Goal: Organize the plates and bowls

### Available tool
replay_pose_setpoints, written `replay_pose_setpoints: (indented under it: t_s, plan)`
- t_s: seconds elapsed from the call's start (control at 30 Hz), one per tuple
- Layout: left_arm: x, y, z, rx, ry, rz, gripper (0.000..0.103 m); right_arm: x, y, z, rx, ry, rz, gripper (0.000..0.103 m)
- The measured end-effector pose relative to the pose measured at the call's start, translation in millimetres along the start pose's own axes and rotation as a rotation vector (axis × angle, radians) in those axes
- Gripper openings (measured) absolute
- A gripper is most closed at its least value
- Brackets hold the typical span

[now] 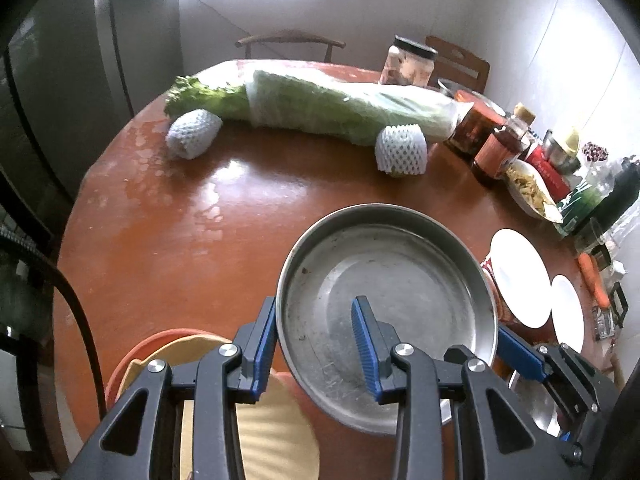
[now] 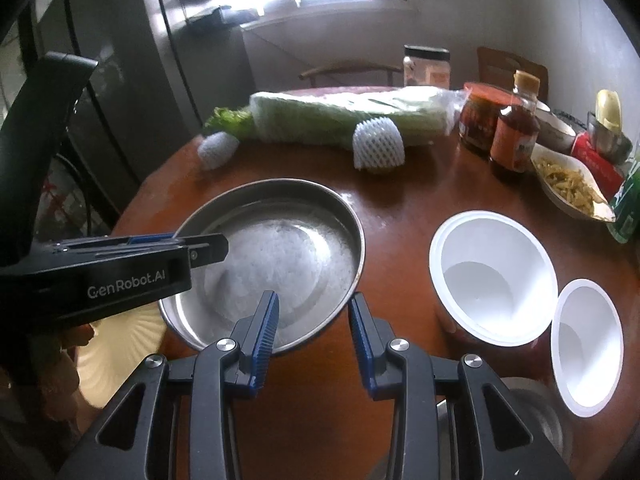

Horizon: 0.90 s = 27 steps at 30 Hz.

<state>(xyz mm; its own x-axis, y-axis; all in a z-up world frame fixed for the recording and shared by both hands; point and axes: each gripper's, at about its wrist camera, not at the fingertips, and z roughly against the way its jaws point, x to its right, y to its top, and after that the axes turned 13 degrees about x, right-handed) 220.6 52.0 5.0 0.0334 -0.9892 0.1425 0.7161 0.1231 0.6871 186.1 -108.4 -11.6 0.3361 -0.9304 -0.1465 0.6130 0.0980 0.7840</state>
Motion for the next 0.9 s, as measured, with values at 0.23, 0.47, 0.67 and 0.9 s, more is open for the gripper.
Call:
replay_pose_setpoints:
  t_s: [0.23, 0.47, 0.67, 0.9]
  plan:
    - [-6, -2, 29, 0.054, 0.02, -0.007, 0.037, -19, 3, 20, 0.044, 0.018, 0.02, 0.037]
    - [-18, -7, 51, 0.089, 0.03, 0.007, 0.037, -38, 3, 35, 0.07, 0.037, 0.033, 0.037]
    - [-28, -11, 69, 0.116, 0.04, 0.021, 0.037, -52, 4, 46, 0.093, 0.05, 0.055, 0.037]
    - [-39, -17, 90, 0.147, 0.057, 0.028, 0.037, -69, 6, 57, 0.118, 0.07, 0.082, 0.037]
